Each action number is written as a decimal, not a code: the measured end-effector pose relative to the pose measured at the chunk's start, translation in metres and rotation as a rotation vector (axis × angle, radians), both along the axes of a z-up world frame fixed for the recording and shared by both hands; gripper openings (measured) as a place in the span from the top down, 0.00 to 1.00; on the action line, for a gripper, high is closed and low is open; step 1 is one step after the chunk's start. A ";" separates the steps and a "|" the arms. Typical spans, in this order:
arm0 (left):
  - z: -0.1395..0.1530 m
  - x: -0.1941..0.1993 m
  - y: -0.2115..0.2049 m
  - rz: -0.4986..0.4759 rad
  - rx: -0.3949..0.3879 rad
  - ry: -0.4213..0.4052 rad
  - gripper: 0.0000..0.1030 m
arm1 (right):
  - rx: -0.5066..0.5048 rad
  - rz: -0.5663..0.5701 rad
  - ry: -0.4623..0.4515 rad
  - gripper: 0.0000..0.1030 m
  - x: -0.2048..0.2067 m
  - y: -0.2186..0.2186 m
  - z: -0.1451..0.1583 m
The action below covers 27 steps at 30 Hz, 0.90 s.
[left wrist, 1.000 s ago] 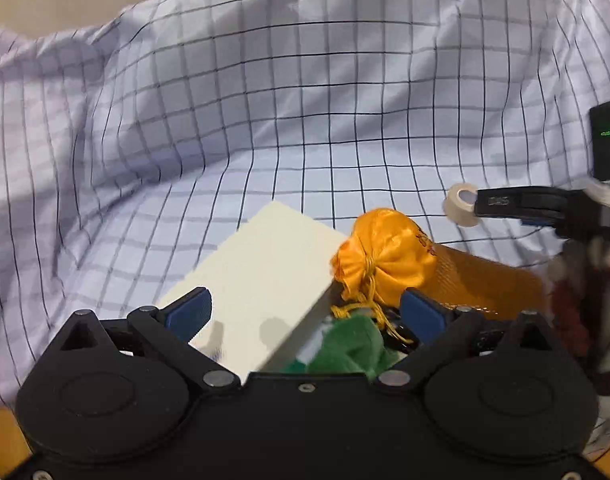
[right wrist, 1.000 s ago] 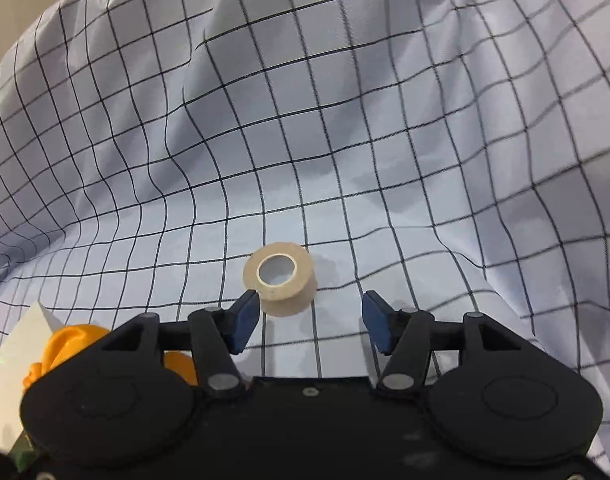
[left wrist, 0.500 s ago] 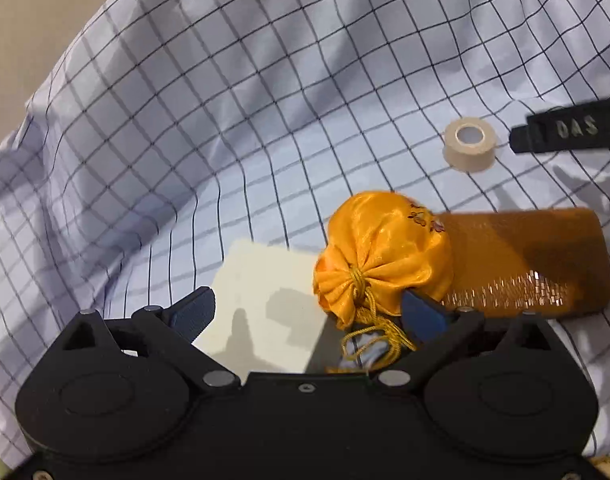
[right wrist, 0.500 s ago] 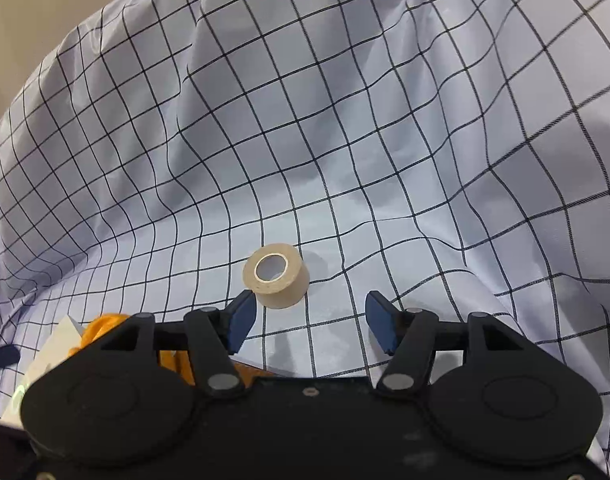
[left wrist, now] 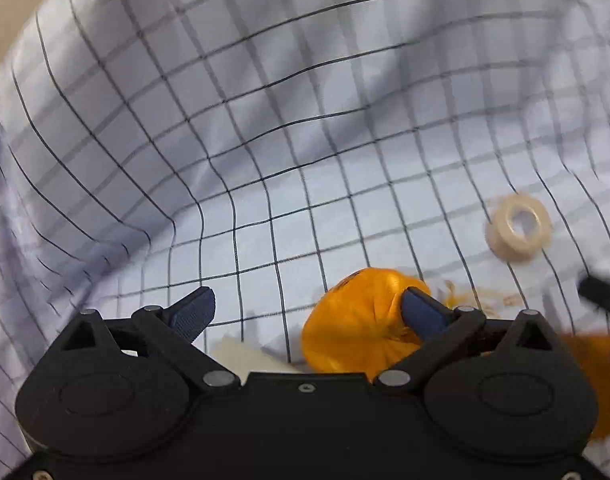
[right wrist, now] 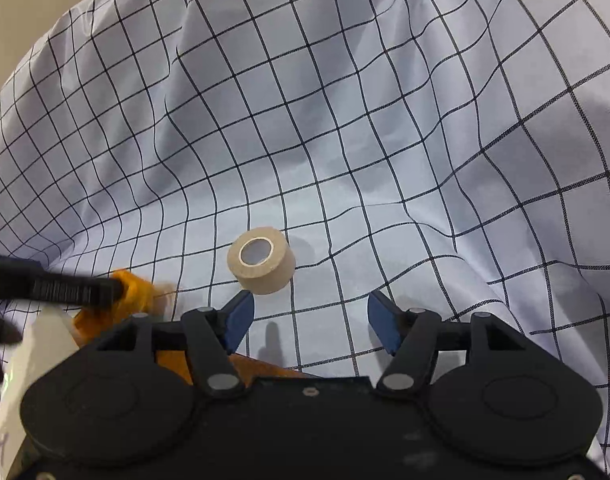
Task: Organize soft objects
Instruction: 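Grasp the orange drawstring pouch with the left tool while the right tool grasps the tape roll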
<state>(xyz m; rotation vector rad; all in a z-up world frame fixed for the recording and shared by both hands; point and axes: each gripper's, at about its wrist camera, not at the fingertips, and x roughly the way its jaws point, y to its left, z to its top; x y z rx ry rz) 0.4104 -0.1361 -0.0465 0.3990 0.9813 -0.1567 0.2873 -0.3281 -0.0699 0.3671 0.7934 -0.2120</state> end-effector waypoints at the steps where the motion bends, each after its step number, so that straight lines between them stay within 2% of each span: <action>1: 0.000 0.008 0.003 0.019 -0.008 0.007 0.05 | 0.002 0.001 0.003 0.39 0.001 0.000 0.000; 5: 0.000 0.032 0.011 0.086 -0.031 0.013 0.06 | -0.012 0.006 0.008 0.38 0.006 0.002 -0.003; 7: 0.004 0.036 0.017 0.108 -0.067 0.022 0.09 | -0.022 0.011 0.011 0.37 0.008 0.003 -0.004; 10: 0.009 0.033 0.026 0.094 -0.141 0.048 0.09 | -0.038 0.014 0.012 0.34 0.011 0.004 -0.005; 15: 0.000 0.035 0.031 0.071 -0.211 0.128 0.08 | -0.059 0.012 0.016 0.29 0.017 0.007 -0.006; 18: -0.005 0.037 0.030 0.073 -0.256 0.184 0.08 | -0.106 0.028 0.011 0.20 0.022 0.011 -0.005; 20: -0.007 0.038 0.028 0.069 -0.271 0.204 0.08 | -0.151 0.041 0.004 0.11 0.029 0.014 -0.004; 23: -0.011 0.041 0.022 0.055 -0.257 0.212 0.08 | -0.205 0.072 -0.005 0.09 0.043 0.018 -0.003; 27: -0.016 0.043 0.014 0.063 -0.273 0.243 0.08 | -0.219 0.139 0.028 0.09 0.066 0.023 -0.010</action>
